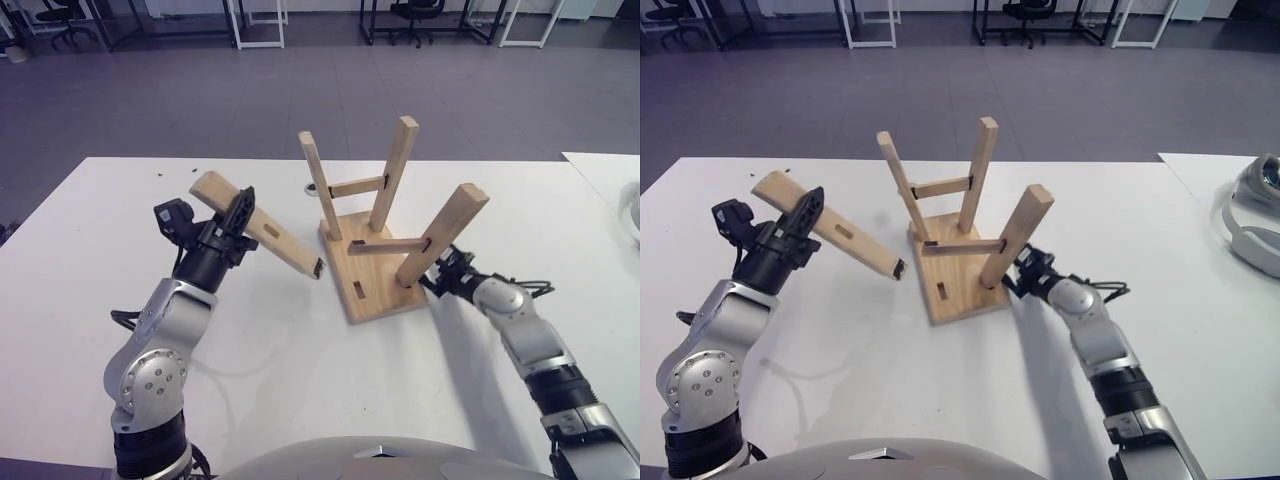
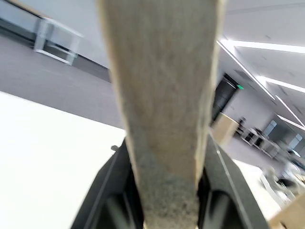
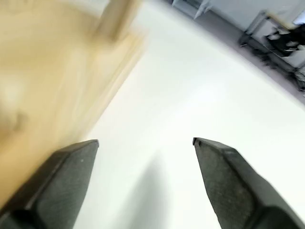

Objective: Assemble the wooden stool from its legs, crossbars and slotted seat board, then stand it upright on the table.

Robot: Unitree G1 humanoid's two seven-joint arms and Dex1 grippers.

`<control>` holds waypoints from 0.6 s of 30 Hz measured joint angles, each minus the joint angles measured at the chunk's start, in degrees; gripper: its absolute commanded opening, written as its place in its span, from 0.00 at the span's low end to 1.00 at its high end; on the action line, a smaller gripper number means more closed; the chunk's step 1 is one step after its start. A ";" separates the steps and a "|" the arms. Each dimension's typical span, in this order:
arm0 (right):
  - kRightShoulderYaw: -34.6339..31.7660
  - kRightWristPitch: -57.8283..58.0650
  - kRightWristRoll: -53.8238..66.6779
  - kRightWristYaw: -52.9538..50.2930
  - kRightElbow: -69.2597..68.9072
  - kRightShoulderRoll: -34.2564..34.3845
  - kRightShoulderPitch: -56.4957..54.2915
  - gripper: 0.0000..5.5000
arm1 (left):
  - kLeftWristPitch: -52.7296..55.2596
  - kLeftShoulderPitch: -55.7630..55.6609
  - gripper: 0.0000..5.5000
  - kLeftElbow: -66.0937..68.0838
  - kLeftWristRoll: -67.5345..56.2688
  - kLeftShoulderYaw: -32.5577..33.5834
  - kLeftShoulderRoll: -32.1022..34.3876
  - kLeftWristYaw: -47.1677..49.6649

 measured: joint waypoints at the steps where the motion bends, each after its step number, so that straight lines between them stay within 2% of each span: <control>1: 0.68 -0.38 -0.19 0.71 -0.80 -0.02 0.38 0.67 | -0.71 0.03 0.19 0.06 -0.15 0.59 -0.88 1.18; 4: 1.47 -1.62 -0.16 2.91 -3.22 -0.21 2.26 0.67 | -1.80 1.38 0.19 0.14 -1.61 1.08 -3.95 3.85; 11: 5.66 -2.27 -1.18 6.06 -7.71 1.52 3.83 0.67 | -2.30 3.73 0.19 4.59 3.37 -2.89 -4.49 4.57; 15: 5.91 -2.53 -2.51 6.18 -7.70 1.50 3.72 0.67 | -5.82 1.14 0.19 7.81 11.63 -7.15 -0.80 0.47; 18: 5.90 -2.81 -3.12 6.33 -7.70 1.45 3.72 0.67 | -5.72 -0.67 0.19 9.67 12.47 -7.23 1.68 -1.27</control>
